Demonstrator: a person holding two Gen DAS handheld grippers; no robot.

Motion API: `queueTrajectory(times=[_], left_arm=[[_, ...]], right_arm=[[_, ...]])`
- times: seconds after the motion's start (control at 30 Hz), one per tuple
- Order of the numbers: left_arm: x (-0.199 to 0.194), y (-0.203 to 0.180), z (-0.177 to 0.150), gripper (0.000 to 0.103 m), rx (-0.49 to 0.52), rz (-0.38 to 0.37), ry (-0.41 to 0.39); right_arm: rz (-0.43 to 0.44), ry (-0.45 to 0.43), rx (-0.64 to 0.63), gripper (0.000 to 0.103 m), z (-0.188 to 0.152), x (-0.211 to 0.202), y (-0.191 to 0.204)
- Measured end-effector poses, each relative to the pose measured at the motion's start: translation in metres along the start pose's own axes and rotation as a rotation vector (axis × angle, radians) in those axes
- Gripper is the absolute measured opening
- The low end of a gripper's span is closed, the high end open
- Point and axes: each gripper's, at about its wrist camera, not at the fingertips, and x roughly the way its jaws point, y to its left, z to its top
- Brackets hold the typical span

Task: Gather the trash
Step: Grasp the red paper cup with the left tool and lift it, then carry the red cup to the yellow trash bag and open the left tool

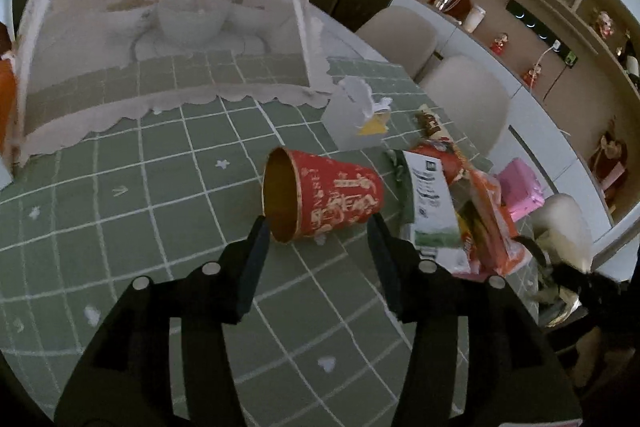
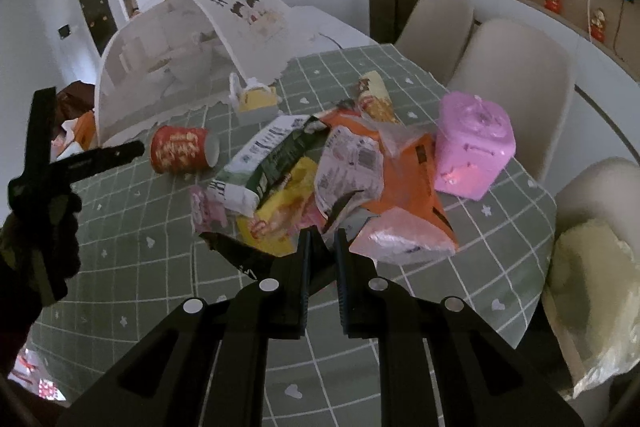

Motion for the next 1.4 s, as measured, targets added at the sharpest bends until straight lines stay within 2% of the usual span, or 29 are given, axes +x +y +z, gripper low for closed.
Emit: queueTrajectory(times=[0.13, 0.17, 0.2, 0.23, 0.3, 0.33, 0.37, 0.4, 0.67, 0.8, 0.93, 1.1, 1.2, 1.4], left_arm=[[0.024, 0.001, 0.017, 0.048, -0.015, -0.039, 0.025], [0.033, -0.003, 0.022, 0.045, -0.015, -0.058, 0.04], [0.038, -0.004, 0.024, 0.03, -0.019, -0.065, 0.048], [0.044, -0.007, 0.027, 0.019, -0.025, -0.06, 0.063], [0.045, -0.013, 0.029, 0.013, -0.021, -0.068, 0.059], [0.04, -0.022, 0.03, 0.006, 0.006, -0.066, 0.04], [0.035, -0.028, 0.029, 0.004, 0.029, -0.055, 0.028], [0.028, -0.036, 0.029, 0.003, 0.055, -0.033, 0.011], [-0.029, -0.075, 0.037, 0.003, 0.036, -0.097, -0.048], [-0.062, -0.12, 0.036, 0.003, 0.1, -0.144, -0.089], [-0.077, -0.169, 0.032, 0.003, 0.16, -0.19, -0.107], [-0.082, -0.232, 0.025, 0.003, 0.239, -0.263, -0.126], [-0.072, -0.271, 0.018, 0.003, 0.265, -0.31, -0.098], [-0.045, -0.356, -0.003, 0.003, 0.331, -0.416, -0.012]], right_arm=[[-0.015, 0.022, 0.011, 0.013, -0.005, 0.003, -0.003], [-0.019, 0.029, 0.008, 0.013, -0.006, 0.004, -0.003], [-0.02, 0.034, 0.008, 0.013, -0.007, 0.004, -0.003], [-0.022, 0.04, 0.01, 0.013, -0.009, 0.004, -0.005], [-0.023, 0.043, 0.016, 0.013, -0.01, 0.004, -0.006], [-0.023, 0.041, 0.02, 0.013, -0.011, 0.002, -0.007], [-0.024, 0.038, 0.025, 0.013, -0.011, 0.001, -0.009], [-0.022, 0.034, 0.029, 0.013, -0.011, -0.002, -0.01], [-0.005, -0.038, 0.03, 0.013, -0.008, -0.032, -0.022], [-0.007, -0.106, 0.023, 0.013, -0.001, -0.058, -0.033], [-0.04, -0.164, 0.003, 0.013, 0.002, -0.087, -0.051], [-0.088, -0.224, -0.006, 0.013, -0.003, -0.124, -0.087], [-0.118, -0.247, 0.011, 0.013, -0.011, -0.145, -0.115], [-0.242, -0.268, 0.065, 0.013, -0.038, -0.185, -0.187]])
